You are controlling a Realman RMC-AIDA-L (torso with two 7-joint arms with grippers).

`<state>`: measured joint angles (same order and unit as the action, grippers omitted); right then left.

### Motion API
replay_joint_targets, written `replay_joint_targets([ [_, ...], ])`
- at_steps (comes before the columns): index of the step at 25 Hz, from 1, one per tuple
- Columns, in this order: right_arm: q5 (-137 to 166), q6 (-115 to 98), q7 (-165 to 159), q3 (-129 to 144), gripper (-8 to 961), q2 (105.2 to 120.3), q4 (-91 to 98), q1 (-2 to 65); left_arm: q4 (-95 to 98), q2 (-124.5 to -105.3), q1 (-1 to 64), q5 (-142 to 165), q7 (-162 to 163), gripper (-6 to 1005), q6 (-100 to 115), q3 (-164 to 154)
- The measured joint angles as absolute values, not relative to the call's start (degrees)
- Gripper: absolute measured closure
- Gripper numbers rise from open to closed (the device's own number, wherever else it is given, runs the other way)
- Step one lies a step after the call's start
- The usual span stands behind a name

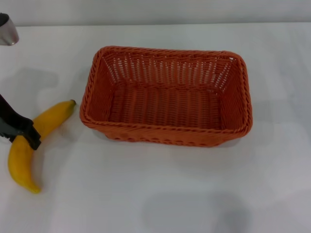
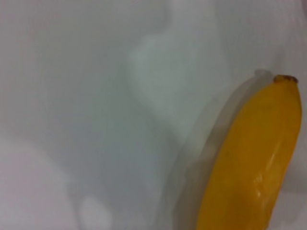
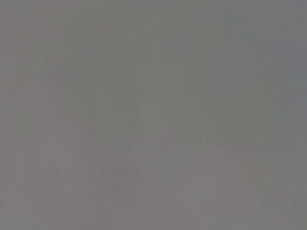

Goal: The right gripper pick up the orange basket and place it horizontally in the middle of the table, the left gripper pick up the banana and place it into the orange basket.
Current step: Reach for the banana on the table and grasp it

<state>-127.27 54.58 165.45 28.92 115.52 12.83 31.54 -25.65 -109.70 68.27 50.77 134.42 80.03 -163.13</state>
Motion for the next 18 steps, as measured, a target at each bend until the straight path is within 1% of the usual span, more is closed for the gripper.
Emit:
replay_joint_targets([
  [5, -127.3, 54.5, 165.4, 28.9, 77, 115.49, 12.8, 31.4, -26.1, -108.9, 68.7, 49.8, 134.7, 457, 80.4, -163.1],
  [8, -127.3, 54.4, 165.4, 28.9, 77, 115.45, 12.8, 31.4, -26.3, -108.08, 69.2, 49.4, 134.6, 490, 81.7, -163.0],
  [11, -127.3, 54.4, 165.4, 28.9, 78, 115.4, 12.9, 31.4, -27.4, -107.23, 69.7, 49.3, 134.3, 490, 83.2, -163.0],
  [16, -127.3, 54.3, 165.4, 28.9, 78, 115.39, 13.2, 31.1, -34.6, -106.75, 70.8, 46.2, 130.1, 490, 85.1, -163.0],
  [18, -127.3, 54.2, 165.4, 28.6, 78, 115.35, 13.3, 31.1, -36.9, -105.8, 71.0, 42.7, 126.8, 490, 87.2, -163.1],
])
